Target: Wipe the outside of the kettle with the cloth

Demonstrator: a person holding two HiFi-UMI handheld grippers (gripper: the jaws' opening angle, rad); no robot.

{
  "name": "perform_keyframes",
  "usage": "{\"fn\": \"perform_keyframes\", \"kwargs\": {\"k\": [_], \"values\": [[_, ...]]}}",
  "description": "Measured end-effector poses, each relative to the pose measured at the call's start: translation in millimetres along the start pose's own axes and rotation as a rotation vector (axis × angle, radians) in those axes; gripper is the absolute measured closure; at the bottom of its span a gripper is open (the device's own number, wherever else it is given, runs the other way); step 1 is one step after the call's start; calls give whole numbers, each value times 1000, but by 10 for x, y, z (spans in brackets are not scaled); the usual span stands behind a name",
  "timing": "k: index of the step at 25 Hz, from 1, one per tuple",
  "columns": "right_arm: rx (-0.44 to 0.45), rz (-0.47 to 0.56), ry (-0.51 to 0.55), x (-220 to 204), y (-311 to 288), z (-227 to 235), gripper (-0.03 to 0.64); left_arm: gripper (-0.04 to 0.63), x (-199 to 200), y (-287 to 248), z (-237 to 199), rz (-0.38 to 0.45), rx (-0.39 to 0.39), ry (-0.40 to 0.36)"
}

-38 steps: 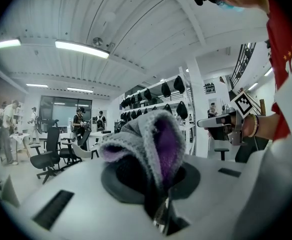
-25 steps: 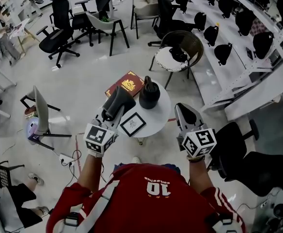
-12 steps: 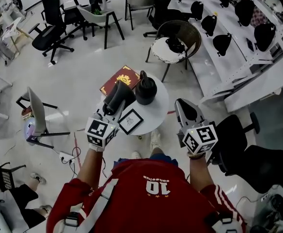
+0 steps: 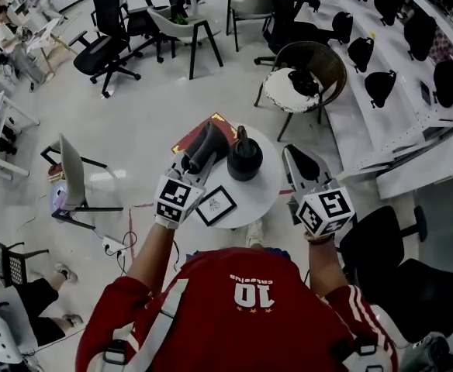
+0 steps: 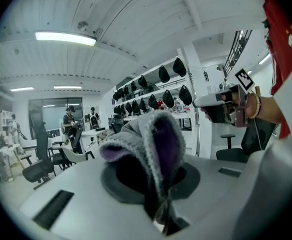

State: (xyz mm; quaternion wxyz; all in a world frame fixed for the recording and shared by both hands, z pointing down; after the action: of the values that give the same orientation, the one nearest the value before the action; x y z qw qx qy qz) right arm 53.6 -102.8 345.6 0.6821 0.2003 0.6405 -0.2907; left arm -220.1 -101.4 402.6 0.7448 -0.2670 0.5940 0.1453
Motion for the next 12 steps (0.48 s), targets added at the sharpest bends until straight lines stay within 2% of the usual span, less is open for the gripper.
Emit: {"fn": "perform_keyframes", "kwargs": {"k": [12], "values": [[3, -46, -52, -217, -231, 535, 583, 548, -141, -698, -130, -99, 14, -123]]}}
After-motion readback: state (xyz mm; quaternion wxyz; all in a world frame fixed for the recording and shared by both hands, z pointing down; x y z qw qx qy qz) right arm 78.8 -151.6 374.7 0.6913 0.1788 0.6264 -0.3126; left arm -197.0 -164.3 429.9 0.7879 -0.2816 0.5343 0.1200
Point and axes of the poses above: the fingertips, and each gripper's own axes: y backward along the fingers, z to its right, x out of its top, the point moved 9 cm from there along y, backward along the fingers, and after that the axes turned 1 degree about -z, right-handed, at the moved point
